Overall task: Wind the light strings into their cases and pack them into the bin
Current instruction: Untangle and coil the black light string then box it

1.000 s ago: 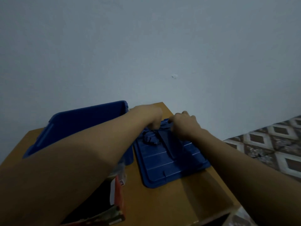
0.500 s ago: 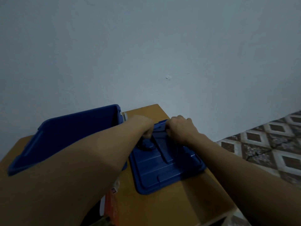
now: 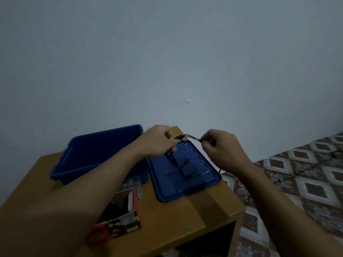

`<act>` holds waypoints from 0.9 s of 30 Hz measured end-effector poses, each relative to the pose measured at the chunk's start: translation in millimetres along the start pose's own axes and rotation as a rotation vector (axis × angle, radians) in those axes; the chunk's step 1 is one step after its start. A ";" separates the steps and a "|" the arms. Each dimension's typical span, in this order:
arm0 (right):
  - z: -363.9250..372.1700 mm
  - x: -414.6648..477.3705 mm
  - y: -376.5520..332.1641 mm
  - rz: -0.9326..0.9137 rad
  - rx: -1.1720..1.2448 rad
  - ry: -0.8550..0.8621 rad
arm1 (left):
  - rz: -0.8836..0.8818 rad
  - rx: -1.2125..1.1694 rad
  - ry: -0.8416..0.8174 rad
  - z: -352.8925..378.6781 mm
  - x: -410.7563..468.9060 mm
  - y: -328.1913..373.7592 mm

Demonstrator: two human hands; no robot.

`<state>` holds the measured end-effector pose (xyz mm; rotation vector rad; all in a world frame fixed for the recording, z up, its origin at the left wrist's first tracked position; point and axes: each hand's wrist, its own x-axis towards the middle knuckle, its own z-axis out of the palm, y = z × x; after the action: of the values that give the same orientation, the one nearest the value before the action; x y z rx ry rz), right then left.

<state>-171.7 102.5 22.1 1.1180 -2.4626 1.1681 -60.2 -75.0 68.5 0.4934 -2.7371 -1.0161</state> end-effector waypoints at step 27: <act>-73.0 -196.0 -132.3 -0.154 0.747 -0.123 | 0.188 -0.564 0.175 0.2 -252.4 52.4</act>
<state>48.0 210.5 57.9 1.5488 -1.9844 2.0973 161.4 55.1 89.6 0.2114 -2.1571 -1.5260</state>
